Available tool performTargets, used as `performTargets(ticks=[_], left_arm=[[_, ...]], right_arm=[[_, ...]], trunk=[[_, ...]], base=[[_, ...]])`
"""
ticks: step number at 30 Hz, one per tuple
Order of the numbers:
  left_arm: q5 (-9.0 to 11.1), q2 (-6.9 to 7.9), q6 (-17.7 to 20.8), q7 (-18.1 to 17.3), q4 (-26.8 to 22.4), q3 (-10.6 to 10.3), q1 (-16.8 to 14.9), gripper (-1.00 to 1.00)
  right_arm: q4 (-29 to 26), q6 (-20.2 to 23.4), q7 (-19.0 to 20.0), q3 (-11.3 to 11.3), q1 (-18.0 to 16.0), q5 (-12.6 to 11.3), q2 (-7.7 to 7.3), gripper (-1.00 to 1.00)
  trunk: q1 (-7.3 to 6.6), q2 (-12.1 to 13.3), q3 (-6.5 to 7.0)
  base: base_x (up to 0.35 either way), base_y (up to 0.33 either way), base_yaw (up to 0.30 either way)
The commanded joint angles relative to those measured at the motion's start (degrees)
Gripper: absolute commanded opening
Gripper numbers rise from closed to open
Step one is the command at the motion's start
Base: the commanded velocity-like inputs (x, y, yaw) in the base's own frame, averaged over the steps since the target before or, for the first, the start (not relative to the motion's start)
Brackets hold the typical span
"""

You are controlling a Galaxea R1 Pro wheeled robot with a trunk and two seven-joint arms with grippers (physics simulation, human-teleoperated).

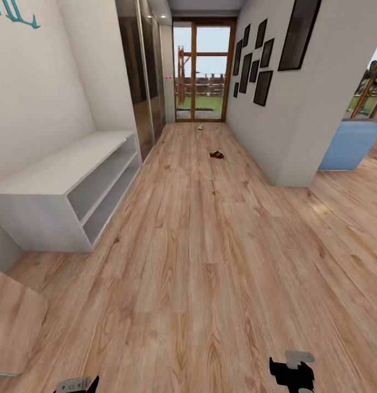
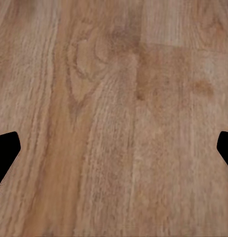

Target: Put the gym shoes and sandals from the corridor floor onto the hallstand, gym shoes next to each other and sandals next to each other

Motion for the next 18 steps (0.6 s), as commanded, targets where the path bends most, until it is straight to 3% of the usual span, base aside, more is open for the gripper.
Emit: performTargets(ticks=[1, 18], left_arm=[[0.5, -0.01, 0.01, -0.6, 0.06, 0.22, -0.03, 1.0], [0.5, -0.01, 0.02, -0.6, 0.06, 0.22, -0.03, 1.0]], right_arm=[[0.07, -0.19, -0.18, -0.45, -0.04, 0.61, 0.0, 1.0], [0.08, -0.25, -0.16, -0.45, 0.02, 0.72, -0.01, 1.0]], trunk=[[0.03, -0.02, -0.05], [0.03, -0.02, -0.05]], base=[[0.339, 0.0, -0.002], [0.339, 0.0, 0.0]])
